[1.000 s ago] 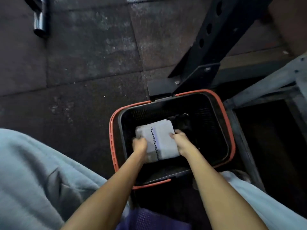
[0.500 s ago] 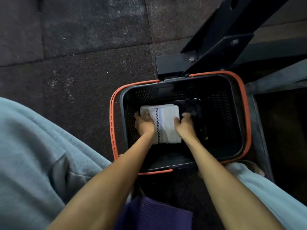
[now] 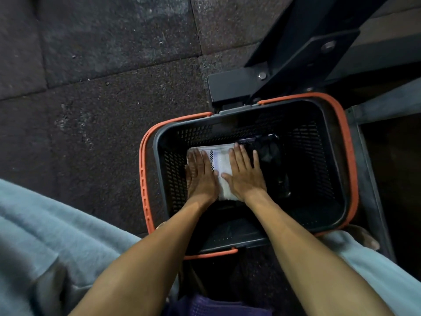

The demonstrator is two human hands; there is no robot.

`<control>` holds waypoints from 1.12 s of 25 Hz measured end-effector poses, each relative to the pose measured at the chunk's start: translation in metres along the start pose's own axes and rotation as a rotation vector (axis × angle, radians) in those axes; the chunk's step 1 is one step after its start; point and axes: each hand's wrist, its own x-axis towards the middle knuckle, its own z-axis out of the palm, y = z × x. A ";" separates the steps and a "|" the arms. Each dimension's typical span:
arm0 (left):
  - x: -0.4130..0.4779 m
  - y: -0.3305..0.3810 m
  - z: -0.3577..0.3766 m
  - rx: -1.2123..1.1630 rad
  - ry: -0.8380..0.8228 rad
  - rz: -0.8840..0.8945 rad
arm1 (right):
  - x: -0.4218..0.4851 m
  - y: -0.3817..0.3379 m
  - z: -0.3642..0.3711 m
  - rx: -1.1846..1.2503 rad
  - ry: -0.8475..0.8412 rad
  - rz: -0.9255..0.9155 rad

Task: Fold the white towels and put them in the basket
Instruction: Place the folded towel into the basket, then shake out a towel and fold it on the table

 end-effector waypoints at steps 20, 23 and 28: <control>-0.208 0.213 -0.241 0.399 0.334 0.711 | -0.293 0.099 -0.249 0.257 0.406 0.526; -0.260 0.261 -0.256 0.446 0.375 0.862 | -0.372 0.118 -0.269 0.395 0.533 0.653; -0.335 0.329 -0.244 0.537 0.338 1.095 | -0.490 0.128 -0.258 0.512 0.714 0.867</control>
